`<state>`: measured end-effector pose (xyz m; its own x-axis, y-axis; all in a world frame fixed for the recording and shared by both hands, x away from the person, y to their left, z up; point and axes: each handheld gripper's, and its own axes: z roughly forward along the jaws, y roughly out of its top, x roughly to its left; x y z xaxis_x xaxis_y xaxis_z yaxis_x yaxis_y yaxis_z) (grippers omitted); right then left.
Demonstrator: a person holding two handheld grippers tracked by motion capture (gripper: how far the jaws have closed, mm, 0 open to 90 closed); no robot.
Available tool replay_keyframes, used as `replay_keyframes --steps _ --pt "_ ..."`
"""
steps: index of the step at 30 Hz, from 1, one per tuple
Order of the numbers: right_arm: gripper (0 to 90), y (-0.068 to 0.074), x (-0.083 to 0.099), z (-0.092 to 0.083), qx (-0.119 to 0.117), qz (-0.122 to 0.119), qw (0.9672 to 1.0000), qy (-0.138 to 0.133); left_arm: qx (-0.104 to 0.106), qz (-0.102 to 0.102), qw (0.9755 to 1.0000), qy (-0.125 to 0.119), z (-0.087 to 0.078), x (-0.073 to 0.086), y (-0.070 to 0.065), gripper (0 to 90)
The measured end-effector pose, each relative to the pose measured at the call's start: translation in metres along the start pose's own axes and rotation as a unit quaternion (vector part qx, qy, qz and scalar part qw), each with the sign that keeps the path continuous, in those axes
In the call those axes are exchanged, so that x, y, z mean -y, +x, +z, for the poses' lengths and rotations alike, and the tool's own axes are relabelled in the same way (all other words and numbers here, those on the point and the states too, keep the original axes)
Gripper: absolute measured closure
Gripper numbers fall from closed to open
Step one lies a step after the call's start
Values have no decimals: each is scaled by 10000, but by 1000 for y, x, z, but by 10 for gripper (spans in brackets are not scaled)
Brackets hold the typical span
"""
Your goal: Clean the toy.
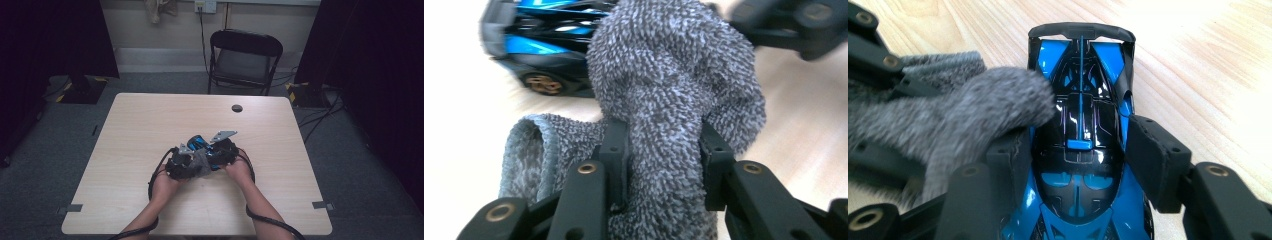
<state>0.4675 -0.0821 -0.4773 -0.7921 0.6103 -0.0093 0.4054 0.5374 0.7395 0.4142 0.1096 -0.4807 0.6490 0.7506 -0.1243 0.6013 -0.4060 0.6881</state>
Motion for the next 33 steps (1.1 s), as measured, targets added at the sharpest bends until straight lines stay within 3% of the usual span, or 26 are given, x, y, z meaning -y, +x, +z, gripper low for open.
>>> replay_keyframes --steps 5,6,10,15,20,21,22,24,28,29,30,33 --pt "445 1 0 -1 11 -11 10000 13 -150 -134 9998 -35 -1 -1 10 659" --pt "445 0 0 -1 3 -18 10000 18 -216 -260 9994 -81 -2 -1 16 660" --pt "445 0 1 -1 -6 -9 10000 7 -328 -426 9985 -105 -3 -2 26 662" --pt "445 0 0 -1 0 -35 10000 31 -504 -442 9977 -136 -7 -3 35 666" --pt "445 0 0 -1 -18 -21 10000 28 -1095 -673 9910 -369 -18 -3 57 669" --pt "445 0 0 -1 -10 -20 10000 35 -1095 -673 9910 -369 -18 -3 57 671" --pt "445 0 0 -1 -4 -34 10000 34 -1347 -755 9872 -389 -18 -3 62 672" --pt "445 0 0 -1 -11 -19 10000 34 -1514 -926 9831 -459 -16 -3 64 674" --pt "445 0 -1 0 -8 -31 10000 50 -1424 -744 9867 -230 -2 -8 53 673" --pt "445 0 -1 0 -10 -27 10000 55 -1424 -744 9867 -230 -2 -8 53 675" --pt "445 0 -1 -1 -10 -26 10000 59 -1379 -642 9881 -224 2 -9 45 677" --pt "445 0 0 -1 -6 -27 10000 49 -1319 -660 9888 -224 3 -8 40 681"
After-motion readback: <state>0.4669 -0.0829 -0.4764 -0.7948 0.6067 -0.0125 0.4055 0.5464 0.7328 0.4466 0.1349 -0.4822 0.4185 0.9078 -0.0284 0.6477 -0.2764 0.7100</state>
